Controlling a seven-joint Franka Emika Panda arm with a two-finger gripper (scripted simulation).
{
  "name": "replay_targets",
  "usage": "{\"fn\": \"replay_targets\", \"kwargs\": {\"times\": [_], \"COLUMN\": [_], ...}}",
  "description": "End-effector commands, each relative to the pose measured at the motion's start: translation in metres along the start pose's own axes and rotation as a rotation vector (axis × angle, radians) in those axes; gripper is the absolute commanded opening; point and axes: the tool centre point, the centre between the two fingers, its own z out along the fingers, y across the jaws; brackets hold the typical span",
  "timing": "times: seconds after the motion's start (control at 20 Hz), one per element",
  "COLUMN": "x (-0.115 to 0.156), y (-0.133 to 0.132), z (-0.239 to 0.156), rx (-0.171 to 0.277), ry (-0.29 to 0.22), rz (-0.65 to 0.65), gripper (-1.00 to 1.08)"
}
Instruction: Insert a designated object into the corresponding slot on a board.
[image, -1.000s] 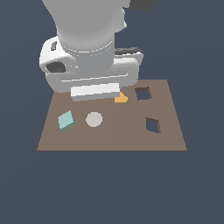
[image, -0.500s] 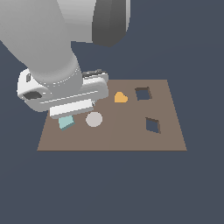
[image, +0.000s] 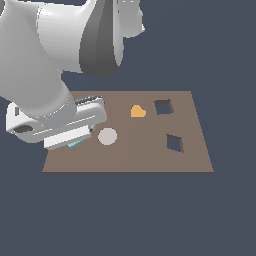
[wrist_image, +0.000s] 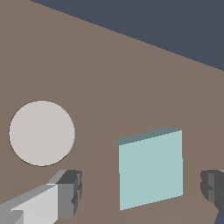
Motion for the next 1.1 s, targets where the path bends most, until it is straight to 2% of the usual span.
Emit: {"fn": "replay_targets", "kwargs": {"times": [0.0, 0.5, 0.9, 0.95, 1.05], "x": [0.002, 0.002, 0.003, 0.003, 0.003], "y": [0.006, 0.009, 0.009, 0.009, 0.009], "z": [0.004, 0.008, 0.026, 0.026, 0.026], "rx": [0.0, 0.0, 0.0, 0.0, 0.0], "ry": [0.001, 0.001, 0.001, 0.001, 0.001], "rz": [-0.014, -0.019, -0.02, -0.02, -0.02], "gripper": [1.0, 1.0, 1.0, -1.0, -1.0]}}
